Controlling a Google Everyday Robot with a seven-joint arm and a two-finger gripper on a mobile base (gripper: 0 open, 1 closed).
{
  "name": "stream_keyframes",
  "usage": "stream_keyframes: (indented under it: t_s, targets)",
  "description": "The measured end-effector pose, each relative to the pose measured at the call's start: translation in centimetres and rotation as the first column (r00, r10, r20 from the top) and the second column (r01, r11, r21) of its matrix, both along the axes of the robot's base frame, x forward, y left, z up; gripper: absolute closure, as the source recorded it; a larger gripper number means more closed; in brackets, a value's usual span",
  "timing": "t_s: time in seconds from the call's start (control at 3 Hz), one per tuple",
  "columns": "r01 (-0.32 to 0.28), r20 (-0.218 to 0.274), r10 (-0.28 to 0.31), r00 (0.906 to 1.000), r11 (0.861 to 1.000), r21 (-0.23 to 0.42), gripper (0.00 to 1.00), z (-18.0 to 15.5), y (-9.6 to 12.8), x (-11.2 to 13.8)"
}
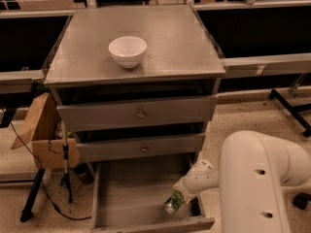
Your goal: Pick green can from bottom drawer and place on counter
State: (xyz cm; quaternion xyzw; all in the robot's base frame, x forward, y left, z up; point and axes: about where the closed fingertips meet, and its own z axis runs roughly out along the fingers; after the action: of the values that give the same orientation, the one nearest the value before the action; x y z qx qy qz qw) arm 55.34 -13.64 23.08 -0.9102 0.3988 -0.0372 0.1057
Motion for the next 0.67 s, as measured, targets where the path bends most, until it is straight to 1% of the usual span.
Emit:
stream_keyframes:
  t_s: [0.33, 0.67]
  targets:
    - [0.013, 0.040, -0.010, 0.9992, 0.998, -0.065, 1.00, 6.3, -2.2, -1.7]
    - [0.062, 0.056, -0.054, 0.9970, 0.986, -0.152, 1.00, 12.4, -3.4, -4.8]
